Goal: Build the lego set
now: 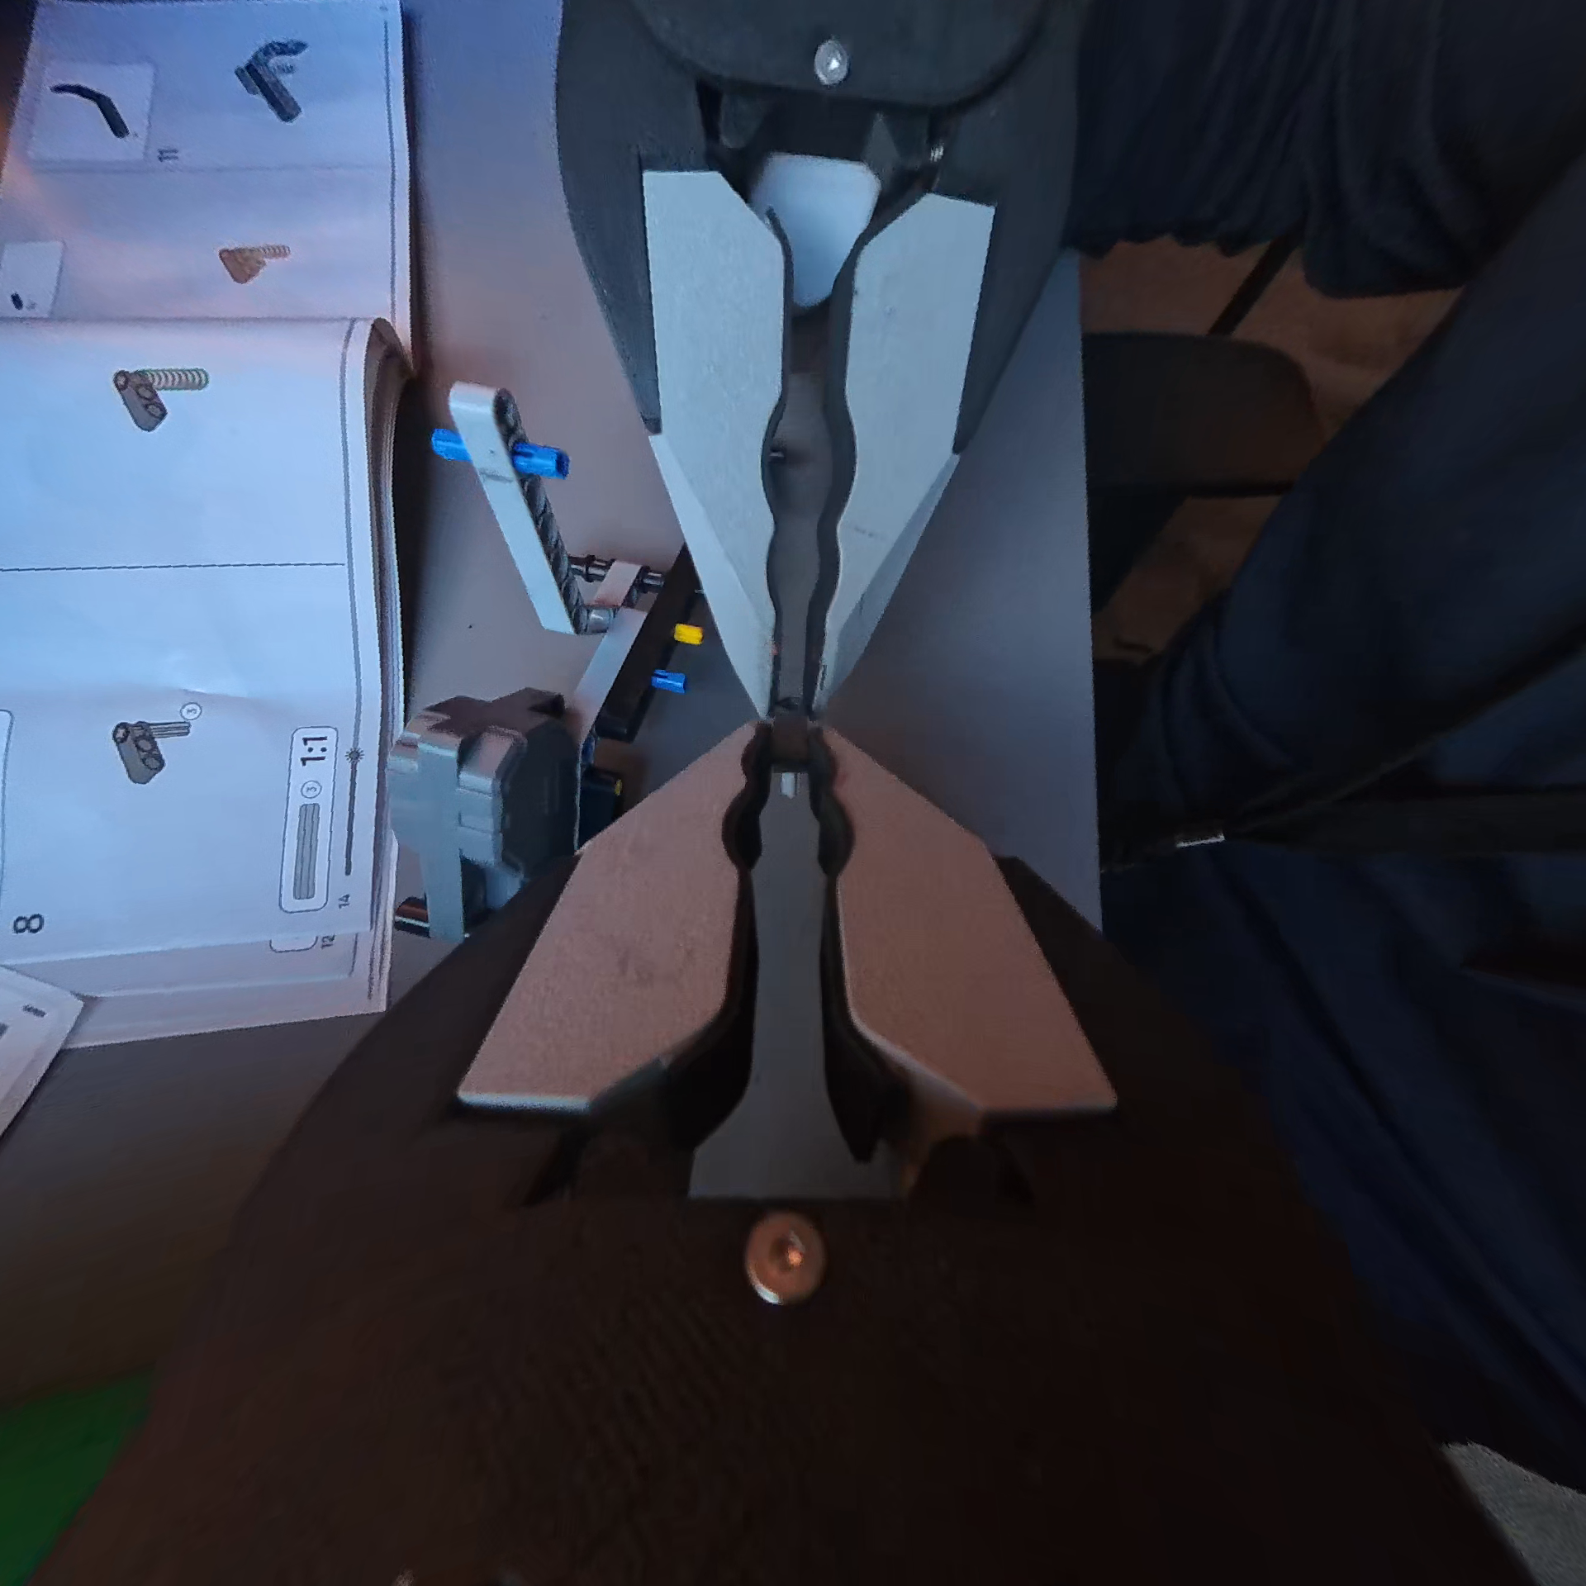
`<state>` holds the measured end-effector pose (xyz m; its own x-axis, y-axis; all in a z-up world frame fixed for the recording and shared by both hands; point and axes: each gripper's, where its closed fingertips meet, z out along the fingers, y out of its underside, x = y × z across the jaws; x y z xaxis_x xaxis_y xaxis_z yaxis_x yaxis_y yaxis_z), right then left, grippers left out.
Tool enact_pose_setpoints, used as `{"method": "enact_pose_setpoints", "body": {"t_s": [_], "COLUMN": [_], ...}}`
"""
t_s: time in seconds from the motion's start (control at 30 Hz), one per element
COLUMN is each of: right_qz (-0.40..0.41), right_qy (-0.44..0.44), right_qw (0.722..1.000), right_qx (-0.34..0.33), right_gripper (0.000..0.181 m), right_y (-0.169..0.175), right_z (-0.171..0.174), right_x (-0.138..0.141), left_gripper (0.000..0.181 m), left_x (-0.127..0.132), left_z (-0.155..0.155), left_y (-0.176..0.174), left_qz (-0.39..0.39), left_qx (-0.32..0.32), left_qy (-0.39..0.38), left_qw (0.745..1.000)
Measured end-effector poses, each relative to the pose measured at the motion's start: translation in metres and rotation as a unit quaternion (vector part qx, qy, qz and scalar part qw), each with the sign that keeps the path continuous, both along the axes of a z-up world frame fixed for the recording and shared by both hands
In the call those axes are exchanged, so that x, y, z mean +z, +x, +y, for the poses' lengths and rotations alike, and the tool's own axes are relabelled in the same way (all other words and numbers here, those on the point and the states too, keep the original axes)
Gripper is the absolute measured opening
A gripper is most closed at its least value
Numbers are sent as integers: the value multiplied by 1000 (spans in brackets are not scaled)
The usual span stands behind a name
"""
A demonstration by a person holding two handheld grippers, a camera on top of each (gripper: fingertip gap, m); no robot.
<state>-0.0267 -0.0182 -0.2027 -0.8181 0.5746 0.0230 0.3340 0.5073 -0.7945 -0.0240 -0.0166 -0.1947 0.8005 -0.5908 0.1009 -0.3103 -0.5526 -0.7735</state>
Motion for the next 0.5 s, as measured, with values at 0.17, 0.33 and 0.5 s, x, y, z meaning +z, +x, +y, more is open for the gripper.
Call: {"method": "enact_pose_setpoints", "body": {"t_s": [0.17,0.33,0.5], "right_qz": [7,31,17], "right_qy": [22,-2,17], "right_qw": [1000,1000,1000], "right_qx": [3,-5,2], "right_gripper": [5,4,4], "right_y": [-1,-4,-2], "right_z": [-1,0,-2], "right_x": [-5,9,-1], "left_gripper": [6,6,6], "left_x": [-5,0,-15], "left_z": [-1,-2,-4], "left_y": [-1,-4,-2], "left_qz": [6,-13,6], "left_qx": [0,7,4], "left_qy": [3,25,4], "left_qw": [1000,1000,1000]}}
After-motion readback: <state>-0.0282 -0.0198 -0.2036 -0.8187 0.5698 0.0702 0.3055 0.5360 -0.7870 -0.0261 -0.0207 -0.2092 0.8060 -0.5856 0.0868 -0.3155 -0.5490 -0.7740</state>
